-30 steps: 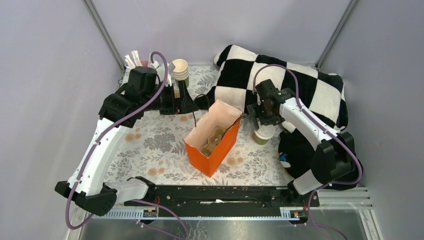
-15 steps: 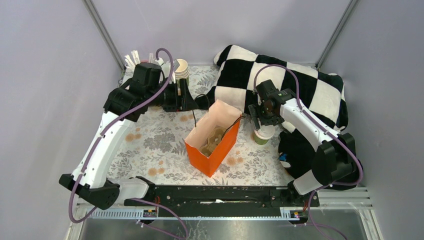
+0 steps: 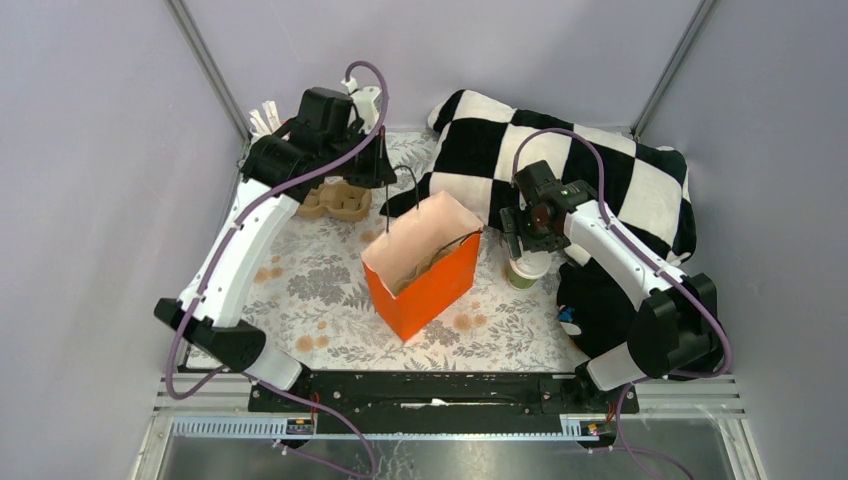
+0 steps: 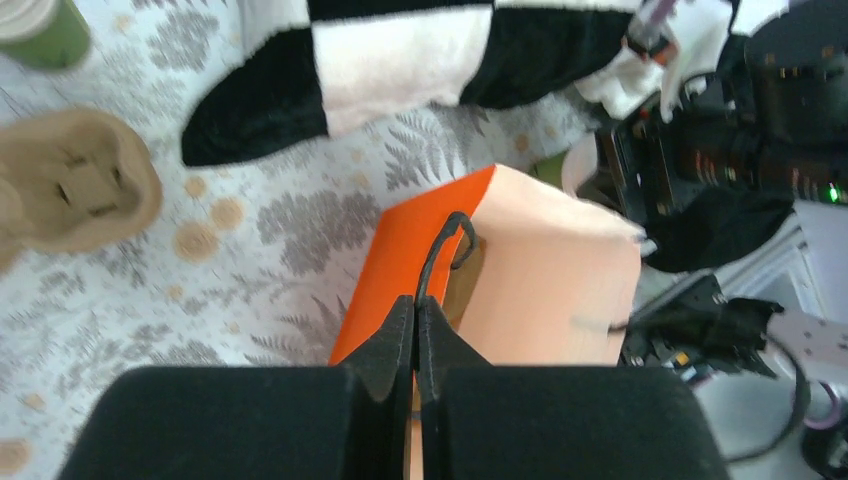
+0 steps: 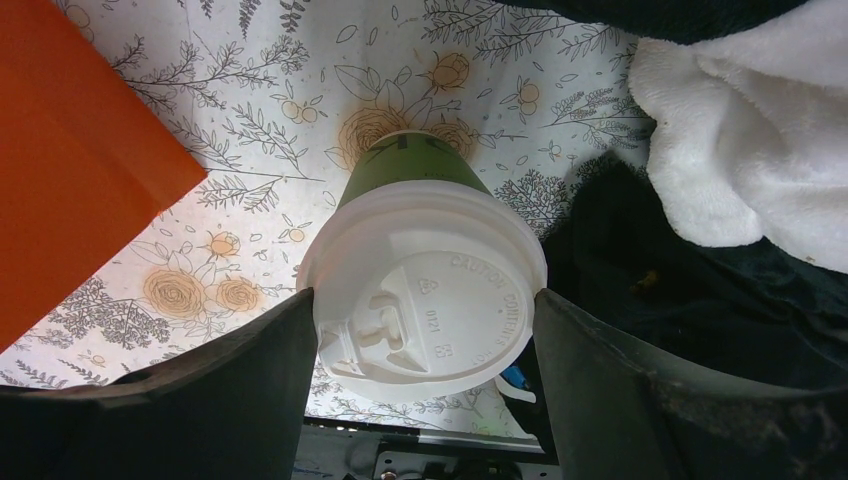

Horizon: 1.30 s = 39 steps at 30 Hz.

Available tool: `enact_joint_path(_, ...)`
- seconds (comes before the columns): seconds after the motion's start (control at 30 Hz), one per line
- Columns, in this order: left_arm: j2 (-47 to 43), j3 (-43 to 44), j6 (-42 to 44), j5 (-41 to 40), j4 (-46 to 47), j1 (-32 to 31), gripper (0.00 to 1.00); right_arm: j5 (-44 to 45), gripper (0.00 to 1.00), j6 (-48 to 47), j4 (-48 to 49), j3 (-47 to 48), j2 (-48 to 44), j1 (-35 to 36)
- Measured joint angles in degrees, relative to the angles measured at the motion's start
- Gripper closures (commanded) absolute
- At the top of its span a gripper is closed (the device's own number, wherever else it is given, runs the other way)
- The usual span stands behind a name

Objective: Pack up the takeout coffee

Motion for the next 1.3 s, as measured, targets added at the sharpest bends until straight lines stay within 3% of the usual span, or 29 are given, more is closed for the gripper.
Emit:
enact_joint_path(0.07, 2.99, 3.54, 1.33, -1.49, 0.63, -0.02, 1.0, 0.0, 0.2, 0.09, 0.0, 0.0, -0.07, 0.0)
enact_joint_path(0.17, 6.82, 8.35, 2.25, -3.1, 1.42, -0.04, 0.76, 0.0, 0.2, 0.17, 0.0, 0.0, -0.07, 0.0)
enact_joint_path(0.23, 8.57, 10.51, 2.58, -4.39, 1.99, -0.07, 0.52, -0.02, 0.2, 0.17, -0.02, 0.0, -0.07, 0.0)
enact_joint_path(0.33, 9.22, 11.82, 1.51, -6.54, 1.79, -0.07, 0.36, -0.07, 0.2, 0.17, -0.04, 0.0, -0.09, 0.0)
enact_joint_path(0.53, 4.94, 9.88, -6.32, -12.39, -4.66, -0.07, 0.16, -0.13, 0.2, 0.17, -0.15, 0.0, -1.01, 0.0)
enact_joint_path(0.73, -6.95, 2.16, -19.04, -17.16, -15.96, -0.07, 0.16, -0.28, 0.2, 0.15, 0.11, -0.22, -2.1, 0.0)
enact_joint_path(0.87, -9.77, -0.9, -24.0, -19.1, -20.22, -0.07, 0.2, -0.55, 0.2, 0.13, 0.44, -0.87, -2.64, 0.0)
enact_joint_path(1.1, -3.1, -5.38, -26.32, -22.6, -20.46, -0.07, 0.45, -0.68, 0.2, -0.02, 0.44, -0.92, -3.8, 0.0)
enact_joint_path(1.23, 0.7, -5.4, -25.75, -23.98, -18.14, -0.07, 0.48, -0.68, 0.21, -0.35, 0.44, -0.92, -4.66, 0.0)
enact_joint_path(1.3, 1.6, -5.7, -25.49, -24.65, -16.72, -0.07, 0.56, -0.68, 0.21, -0.66, 0.42, -0.92, -5.05, 0.0)
